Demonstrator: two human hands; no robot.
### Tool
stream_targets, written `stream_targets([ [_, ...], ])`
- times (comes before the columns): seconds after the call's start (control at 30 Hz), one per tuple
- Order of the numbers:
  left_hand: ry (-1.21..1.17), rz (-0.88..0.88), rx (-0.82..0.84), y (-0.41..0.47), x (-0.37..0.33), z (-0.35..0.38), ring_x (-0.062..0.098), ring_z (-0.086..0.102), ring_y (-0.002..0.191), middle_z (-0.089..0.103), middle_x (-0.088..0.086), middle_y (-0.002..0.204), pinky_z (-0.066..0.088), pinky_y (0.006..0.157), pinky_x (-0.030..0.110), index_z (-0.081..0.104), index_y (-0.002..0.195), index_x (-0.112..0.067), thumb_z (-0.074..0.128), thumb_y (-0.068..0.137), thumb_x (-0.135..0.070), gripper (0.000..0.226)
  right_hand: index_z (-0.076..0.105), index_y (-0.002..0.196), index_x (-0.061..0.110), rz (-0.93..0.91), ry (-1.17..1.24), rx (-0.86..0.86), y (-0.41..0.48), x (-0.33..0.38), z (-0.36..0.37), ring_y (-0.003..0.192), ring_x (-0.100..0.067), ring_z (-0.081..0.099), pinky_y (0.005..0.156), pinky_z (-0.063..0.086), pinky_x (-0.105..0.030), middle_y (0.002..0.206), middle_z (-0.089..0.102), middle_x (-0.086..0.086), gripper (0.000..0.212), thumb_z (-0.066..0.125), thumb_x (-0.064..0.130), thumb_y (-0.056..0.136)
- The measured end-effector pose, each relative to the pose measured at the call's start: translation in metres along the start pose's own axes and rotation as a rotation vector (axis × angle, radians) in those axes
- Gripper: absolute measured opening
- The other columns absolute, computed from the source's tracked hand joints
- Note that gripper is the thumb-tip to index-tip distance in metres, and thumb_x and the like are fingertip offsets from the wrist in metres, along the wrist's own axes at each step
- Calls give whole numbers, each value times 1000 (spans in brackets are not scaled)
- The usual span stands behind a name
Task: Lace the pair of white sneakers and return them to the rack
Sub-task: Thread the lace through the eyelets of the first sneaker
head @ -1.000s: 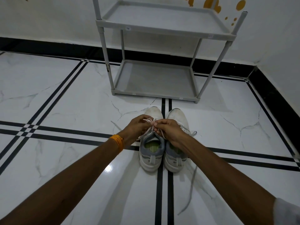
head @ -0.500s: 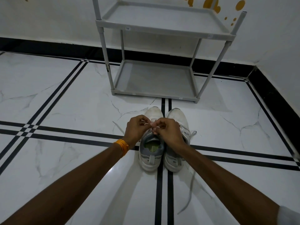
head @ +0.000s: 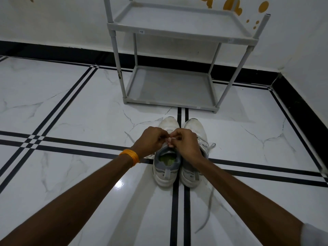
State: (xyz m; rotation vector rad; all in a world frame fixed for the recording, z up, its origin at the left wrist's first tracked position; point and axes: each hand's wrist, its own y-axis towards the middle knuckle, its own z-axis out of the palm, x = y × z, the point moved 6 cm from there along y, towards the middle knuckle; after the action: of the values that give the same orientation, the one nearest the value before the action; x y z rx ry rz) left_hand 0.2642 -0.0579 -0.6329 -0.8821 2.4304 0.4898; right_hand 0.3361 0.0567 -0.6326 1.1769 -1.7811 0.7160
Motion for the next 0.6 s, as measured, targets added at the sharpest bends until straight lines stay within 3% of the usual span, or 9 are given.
stream_targets([
  [0.07,65,-11,41,0,-3,3,27,66,89,74,14,100,48,78,28,73,109,-8,57,94,-19,24,70,85,9,-70,-57,-28,-2,3,-1,61,-5,70,61,54,-13,72,73,1,3,69,7,86],
  [0.13,-47,-122,55,-1,2,3,23,63,83,72,13,95,46,72,23,72,106,-5,56,94,-15,22,70,83,10,-127,-99,-39,-3,4,-2,61,-5,69,60,54,-14,72,73,-1,4,68,9,87],
  [0.27,-787,-555,255,-11,24,19,12,52,61,59,4,71,43,57,21,70,96,-3,56,94,-13,18,67,96,-4,51,248,124,3,-10,-1,75,-18,74,69,61,-26,88,74,-17,8,65,-1,89],
  [0.37,-925,-645,317,-14,30,26,14,39,55,45,9,69,33,51,25,67,96,-2,52,92,-13,19,68,103,2,74,324,199,3,-13,0,87,-20,73,75,61,-31,99,73,-13,16,69,2,87],
  [0.5,-921,-661,354,-12,23,24,12,38,55,47,6,66,34,50,22,67,90,-4,56,91,-16,17,67,110,24,-184,-219,104,-4,6,-9,106,-12,58,85,53,-27,120,58,4,37,80,24,75],
  [0.6,-882,-619,339,-10,16,21,12,42,55,51,6,65,39,50,19,69,85,-5,56,91,-13,16,70,107,23,-388,-591,75,-4,28,-9,105,-16,51,85,48,-33,115,61,1,24,70,32,85],
])
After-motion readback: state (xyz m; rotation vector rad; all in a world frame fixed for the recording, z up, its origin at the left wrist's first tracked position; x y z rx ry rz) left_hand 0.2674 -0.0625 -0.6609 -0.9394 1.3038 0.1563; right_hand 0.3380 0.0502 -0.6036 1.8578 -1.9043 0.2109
